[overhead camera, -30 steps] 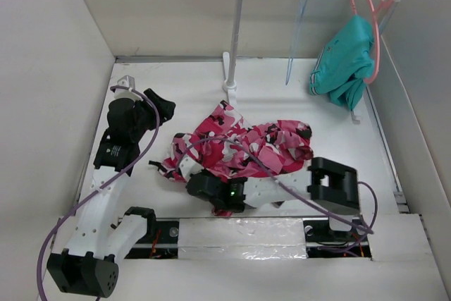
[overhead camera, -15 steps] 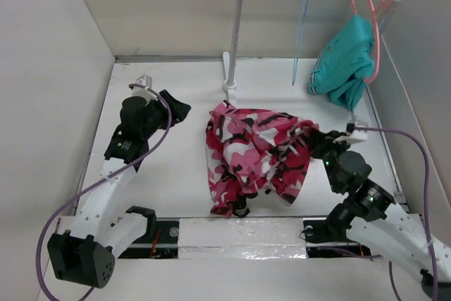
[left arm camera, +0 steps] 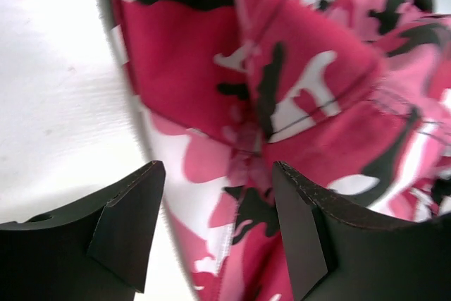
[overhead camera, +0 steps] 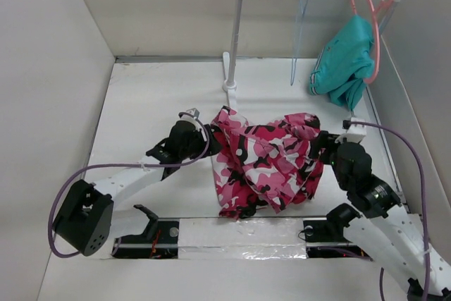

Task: Place the trousers on the hanger
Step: Flatten out the trousers at the center of the board.

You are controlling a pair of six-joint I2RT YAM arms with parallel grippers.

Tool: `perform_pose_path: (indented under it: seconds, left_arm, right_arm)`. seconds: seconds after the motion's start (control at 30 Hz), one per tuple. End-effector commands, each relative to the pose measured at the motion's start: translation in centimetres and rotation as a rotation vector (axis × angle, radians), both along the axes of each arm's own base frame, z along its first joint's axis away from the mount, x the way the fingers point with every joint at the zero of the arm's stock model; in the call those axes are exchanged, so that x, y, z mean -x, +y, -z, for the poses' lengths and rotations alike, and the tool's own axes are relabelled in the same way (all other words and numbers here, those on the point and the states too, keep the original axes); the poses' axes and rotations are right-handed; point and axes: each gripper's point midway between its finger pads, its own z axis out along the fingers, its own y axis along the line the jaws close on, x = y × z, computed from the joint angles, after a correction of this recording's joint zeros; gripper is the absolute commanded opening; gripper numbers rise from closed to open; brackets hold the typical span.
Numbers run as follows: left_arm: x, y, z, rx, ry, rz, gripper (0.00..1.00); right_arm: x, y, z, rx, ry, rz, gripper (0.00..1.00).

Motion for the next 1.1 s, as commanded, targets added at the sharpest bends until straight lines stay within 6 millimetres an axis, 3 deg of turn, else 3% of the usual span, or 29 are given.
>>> perform_pose_path:
  seconds: [0.0,0.03,0.1,0.13,0.2,0.23,0.27,0.3,0.33,0.4,0.47,0.63,0.73,0.83,0.87,0.9,1.07]
  left_arm:
    - [-0.5,0.8,-0.1,-0.004,-0.048,-0.046,0.6]
    - [-0.4,1.0,0.1,-0.007,-0.05,-0.051,0.59]
    - [0.3,1.5,1.4,-0.019,-0.027,-0.052,0.58]
    - [0.5,1.5,2.0,-0.031,-0.011,-0.049,0.59]
    - [0.5,1.5,2.8,-0.047,0.004,-0.04,0.6]
    - [0.6,1.3,3.6,-0.055,0.03,-0.027,0.61]
    - [0.3,0.8,3.5,-0.044,0.022,-0.016,0.63]
    - [0.2,0.6,3.7,-0.04,0.026,-0.007,0.64]
    - [0.1,0.4,4.4,-0.051,0.046,-0.004,0.63]
    - [-0.6,0.1,4.5,-0.062,0.045,-0.006,0.61]
    - [-1.4,0.0,4.7,-0.066,0.037,-0.025,0.59]
    - [-3.0,-0.5,5.0,-0.089,0.031,-0.055,0.58]
    - [-3.8,-0.8,4.9,-0.087,0.018,-0.067,0.58]
    - [-4.6,-1.5,5.0,-0.078,0.015,-0.063,0.54]
    - [-5.0,-1.7,4.7,-0.07,0.008,-0.07,0.5]
    - [-5.3,-1.8,4.7,-0.068,0.009,-0.075,0.39]
    - [-6.9,-1.8,3.6,-0.073,-0.023,-0.129,0.17]
  right_arm:
    - [0.2,4.8,-3.8,0.034,-0.067,-0.281,0.72]
    - [0.3,5.5,-4.9,0.067,-0.097,-0.332,0.57]
    - [1.2,8.8,-5.0,0.08,-0.095,-0.516,0.02]
    - [1.9,10.7,-5.1,0.085,-0.092,-0.612,0.0]
    - [3.6,14.2,-3.4,0.086,-0.015,-0.806,0.0]
    - [4.5,15.6,-1.3,0.126,0.071,-0.878,0.0]
    - [4.7,15.6,-0.4,0.155,0.106,-0.872,0.06]
    - [4.7,15.3,0.4,0.179,0.136,-0.842,0.3]
    - [5.3,14.6,1.2,0.18,0.177,-0.799,0.44]
    - [4.6,12.4,1.7,0.204,0.163,-0.662,0.76]
    - [4.4,11.6,1.2,0.154,0.115,-0.596,0.8]
    - [3.4,11.5,5.5,0.195,0.244,-0.542,0.8]
    - [2.5,10.7,5.8,0.226,0.277,-0.45,0.8]
    - [0.4,10.2,5.4,0.179,0.227,-0.394,0.79]
    - [0.0,11.1,5.7,0.142,0.216,-0.433,0.79]
    - [-0.4,11.1,6.1,0.13,0.224,-0.44,0.78]
    - [-1.6,9.6,9.5,0.126,0.292,-0.38,0.75]
